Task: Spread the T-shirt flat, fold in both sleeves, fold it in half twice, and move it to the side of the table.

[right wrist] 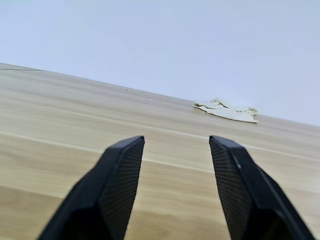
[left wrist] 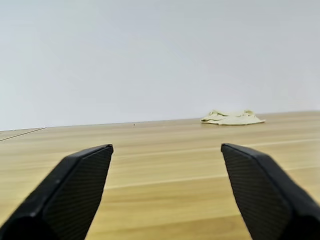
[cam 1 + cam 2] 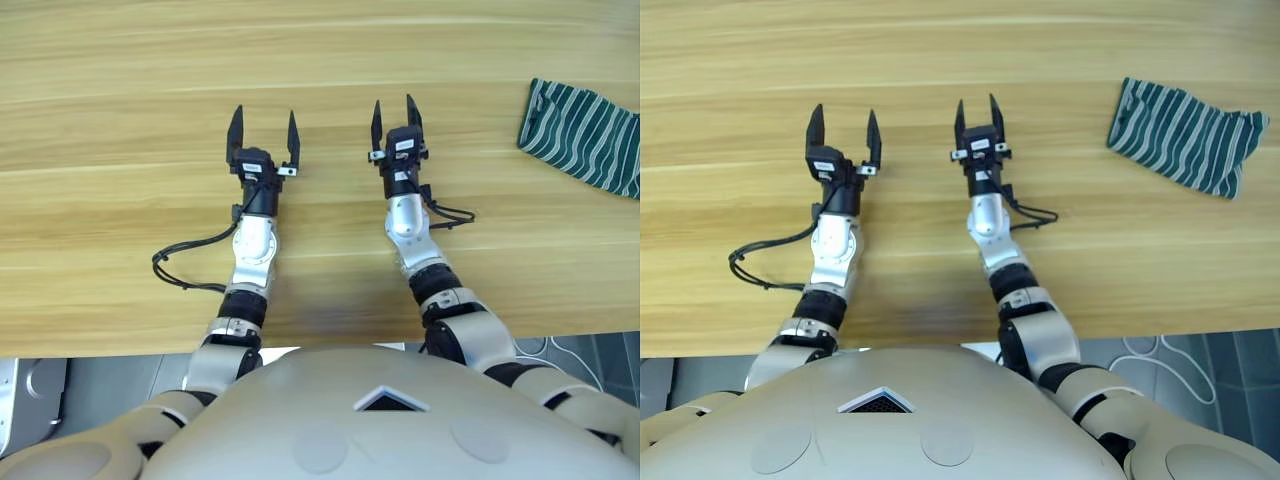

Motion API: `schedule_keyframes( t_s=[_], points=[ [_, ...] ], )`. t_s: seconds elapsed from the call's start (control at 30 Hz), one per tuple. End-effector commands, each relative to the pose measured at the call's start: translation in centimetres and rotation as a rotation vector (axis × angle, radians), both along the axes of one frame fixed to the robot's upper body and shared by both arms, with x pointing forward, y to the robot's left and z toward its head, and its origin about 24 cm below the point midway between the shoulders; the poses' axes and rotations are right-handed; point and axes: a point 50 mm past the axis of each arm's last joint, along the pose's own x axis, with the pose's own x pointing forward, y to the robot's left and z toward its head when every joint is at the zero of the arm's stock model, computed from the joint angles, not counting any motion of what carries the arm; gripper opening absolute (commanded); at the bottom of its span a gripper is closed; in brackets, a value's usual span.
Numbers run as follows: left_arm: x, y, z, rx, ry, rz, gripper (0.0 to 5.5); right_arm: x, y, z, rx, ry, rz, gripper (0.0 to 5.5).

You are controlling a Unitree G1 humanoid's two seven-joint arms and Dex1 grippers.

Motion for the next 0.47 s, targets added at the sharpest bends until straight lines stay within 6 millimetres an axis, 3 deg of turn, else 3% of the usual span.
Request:
schedule_keyframes(
  t_s=[0.03, 0.1, 0.23, 0.47],
  points=[
    [-0.8, 0.8, -0.6, -0.007, 0.077, 0.063, 4.0, -1.0, -0.3, -0.3, -0.025, 0.02, 0.033, 2.4],
    [-0.6, 1.3, -0.6, -0.017, 0.082, 0.089, 4.0, -1.2, 0.1, -0.3, -0.048, 0.014, 0.07, 2.4],
    [0.1, 2.0, -0.2, -0.016, 0.065, 0.122, 3.97, -1.1, 0.3, -0.3, -0.035, 0.038, 0.115, 2.96],
    [1.7, 2.1, 0.0, 0.008, 0.052, 0.128, 3.97, -0.5, -1.2, 0.5, -0.057, -0.037, -0.004, 4.2]
  ],
)
